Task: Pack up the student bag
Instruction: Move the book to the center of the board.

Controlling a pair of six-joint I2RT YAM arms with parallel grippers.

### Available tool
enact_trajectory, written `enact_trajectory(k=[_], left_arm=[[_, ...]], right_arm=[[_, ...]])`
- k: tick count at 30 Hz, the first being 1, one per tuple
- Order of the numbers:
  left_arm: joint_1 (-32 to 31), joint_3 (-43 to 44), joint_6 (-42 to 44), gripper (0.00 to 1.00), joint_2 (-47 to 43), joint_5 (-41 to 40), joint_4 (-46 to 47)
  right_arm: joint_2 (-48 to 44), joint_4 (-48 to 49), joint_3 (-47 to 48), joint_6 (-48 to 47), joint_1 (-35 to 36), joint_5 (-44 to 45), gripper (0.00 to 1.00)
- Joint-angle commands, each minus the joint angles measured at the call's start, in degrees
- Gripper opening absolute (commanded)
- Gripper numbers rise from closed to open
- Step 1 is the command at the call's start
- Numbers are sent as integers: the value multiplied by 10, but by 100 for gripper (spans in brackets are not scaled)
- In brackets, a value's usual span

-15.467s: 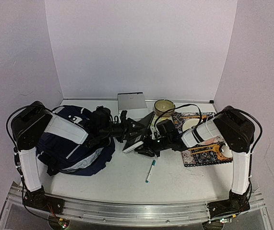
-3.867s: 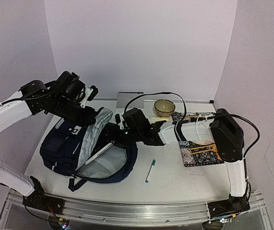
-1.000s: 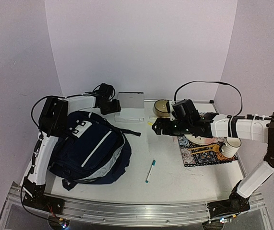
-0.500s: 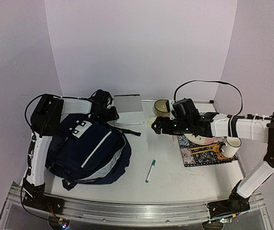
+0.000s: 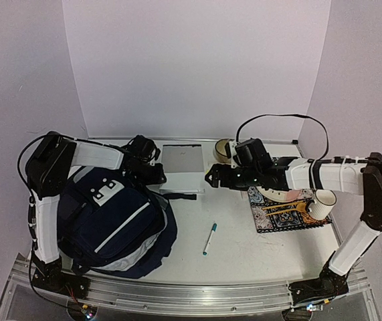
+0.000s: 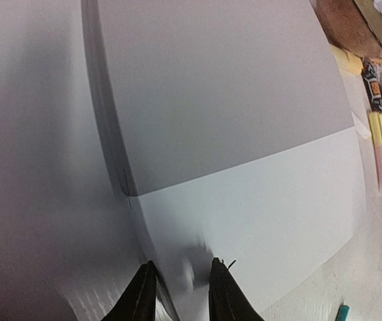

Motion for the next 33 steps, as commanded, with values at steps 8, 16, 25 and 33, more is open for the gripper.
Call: enact_trajectory(k=[8, 16, 25, 33], left_arm=[[-45, -89, -38, 29, -72, 43, -94], [-51, -89, -67, 31, -93, 88, -94], [-52, -96, -126, 36, -117, 139, -46], [-57, -118, -185, 38, -124, 172, 20]], right_arm=[[78, 24, 27, 68, -2, -18, 84], [134, 33, 41, 77, -3, -24, 83], [165, 66, 49, 80, -3, -77, 80], [125, 91, 29, 87, -4, -102, 66]])
